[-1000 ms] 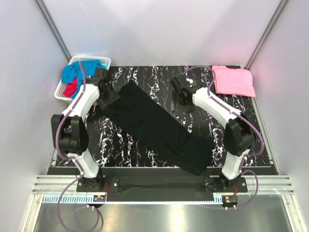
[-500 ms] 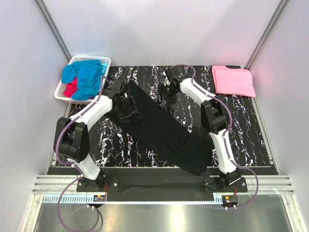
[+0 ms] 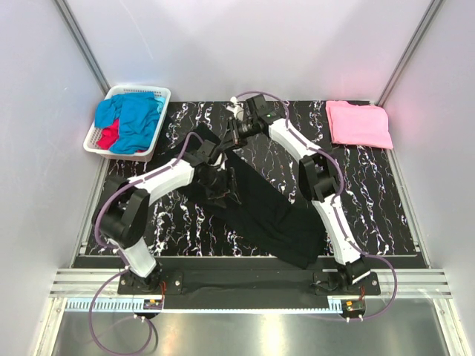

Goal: Fold and stack the t-shirts
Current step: Fold the tshirt

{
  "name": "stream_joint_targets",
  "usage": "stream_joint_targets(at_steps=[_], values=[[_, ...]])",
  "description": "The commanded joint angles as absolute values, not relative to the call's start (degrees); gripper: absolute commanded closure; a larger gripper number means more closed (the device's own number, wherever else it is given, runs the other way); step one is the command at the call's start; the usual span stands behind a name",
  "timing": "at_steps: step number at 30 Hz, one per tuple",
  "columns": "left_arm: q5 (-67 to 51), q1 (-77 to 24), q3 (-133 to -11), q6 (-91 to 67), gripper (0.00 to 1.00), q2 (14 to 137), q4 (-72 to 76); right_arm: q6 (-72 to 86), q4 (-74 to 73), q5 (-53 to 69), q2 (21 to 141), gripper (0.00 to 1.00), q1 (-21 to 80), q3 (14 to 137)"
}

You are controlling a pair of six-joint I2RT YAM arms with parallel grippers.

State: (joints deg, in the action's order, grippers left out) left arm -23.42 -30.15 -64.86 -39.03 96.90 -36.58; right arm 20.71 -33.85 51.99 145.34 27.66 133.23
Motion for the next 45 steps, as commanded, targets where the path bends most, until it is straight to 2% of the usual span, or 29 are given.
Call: stream_joint_targets(at_steps=[1, 4, 7, 11, 18, 26, 35, 45], values=[[-28.38, -31.81, -65.65, -39.19, 0.37, 98.70, -31.12, 22.76, -32.69, 62.49, 149.32, 0.84, 29.71, 136.32], [-29.62, -33.39, -66.79, -40.08, 0.37, 100.63, -29.71, 22.85, -33.39, 62.67, 150.99, 0.76, 30.06, 134.83], [-28.31, -34.62, -67.94, -40.87, 0.37, 102.56, -29.71, 22.50, -34.36, 61.18, 152.05, 0.73, 30.06, 132.73], [-24.36, -35.24, -67.06, -42.10, 0.37, 103.45, -29.79, 20.83, -35.33, 58.28, 151.88, 0.62, 30.15, 130.17], [-14.78, -36.65, -67.94, -43.68, 0.39, 106.78, -35.94, 18.11, -41.39, 47.83, 153.54, 0.49, 30.15, 132.71], [-11.17, -37.35, -70.31, -43.77, 0.39, 110.65, -39.81, 16.97, -44.64, 36.50, 153.54, 0.46, 30.15, 135.08], [-10.81, -37.35, -71.37, -42.80, 0.39, 111.36, -41.13, 15.47, -54.14, 20.15, 156.62, 0.45, 30.32, 144.40], [-9.40, -37.09, -72.77, -40.34, 0.38, 109.25, -44.21, 15.73, -56.78, 12.22, 157.94, 0.43, 28.83, 150.12]])
